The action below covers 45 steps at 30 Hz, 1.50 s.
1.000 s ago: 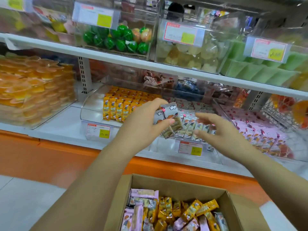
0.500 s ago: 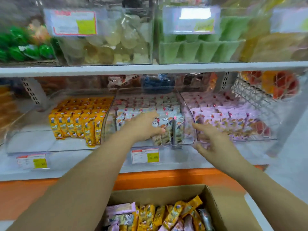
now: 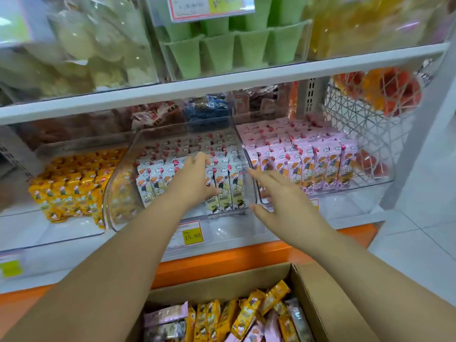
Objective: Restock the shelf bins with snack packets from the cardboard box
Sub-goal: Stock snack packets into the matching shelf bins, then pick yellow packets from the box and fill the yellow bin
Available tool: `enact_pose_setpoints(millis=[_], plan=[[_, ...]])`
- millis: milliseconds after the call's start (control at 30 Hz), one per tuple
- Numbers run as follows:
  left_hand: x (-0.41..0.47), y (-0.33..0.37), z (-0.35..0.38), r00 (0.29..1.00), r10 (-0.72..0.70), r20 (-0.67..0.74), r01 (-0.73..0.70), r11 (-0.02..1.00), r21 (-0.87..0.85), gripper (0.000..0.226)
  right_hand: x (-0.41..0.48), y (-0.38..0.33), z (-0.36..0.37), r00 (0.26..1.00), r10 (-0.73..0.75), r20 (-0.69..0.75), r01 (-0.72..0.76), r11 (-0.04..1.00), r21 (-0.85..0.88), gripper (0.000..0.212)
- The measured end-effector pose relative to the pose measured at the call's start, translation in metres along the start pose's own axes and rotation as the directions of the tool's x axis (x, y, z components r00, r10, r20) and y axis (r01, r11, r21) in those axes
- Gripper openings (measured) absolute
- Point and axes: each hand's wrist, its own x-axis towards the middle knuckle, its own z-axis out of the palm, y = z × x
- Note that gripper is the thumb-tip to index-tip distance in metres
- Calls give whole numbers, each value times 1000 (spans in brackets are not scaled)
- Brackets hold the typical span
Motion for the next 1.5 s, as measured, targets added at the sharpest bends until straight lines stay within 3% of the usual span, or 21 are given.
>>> enact_pose_setpoints(millis=[133, 333, 633, 867, 1067, 1167, 1333, 1400, 1500], plan=[[-7, -1, -7, 1000, -22, -11, 22, 1000, 0, 76, -1, -2, 2, 999, -2, -34, 2, 1000, -7, 65], [-14, -9, -11, 999, -30, 9, 31, 993, -112, 74, -7, -8, 5, 988, -39, -153, 30, 998, -58, 56], [-14, -4, -3, 998, 7, -66, -13, 995, -102, 55, -12, -12, 9, 998, -24, -59, 20, 998, -65, 54], [-11, -5, -2, 997, 1, -71, -6, 997, -79, 54, -9, -8, 11, 998, -32, -51, 29, 998, -63, 54], [-19, -15, -8, 997, -38, -66, 30, 991, -127, 50, -11, -7, 8, 976, -92, -197, 82, 995, -57, 41], [-41, -15, -15, 983, 1, -185, -47, 970, -240, 34, -19, -13, 6, 945, -196, -261, 189, 981, -51, 28], [-111, -8, 0, 880, 90, -467, -289, 880, -376, 17, -51, -20, 31, 958, -248, -146, 253, 967, 15, 23], [-139, -15, 23, 872, 80, -483, -304, 862, -406, 15, -66, -17, 48, 976, -215, -42, 216, 976, 28, 21], [-173, -39, 70, 923, 18, -385, -192, 888, -418, 18, -90, -3, 74, 987, -118, 105, 119, 993, -3, 22]])
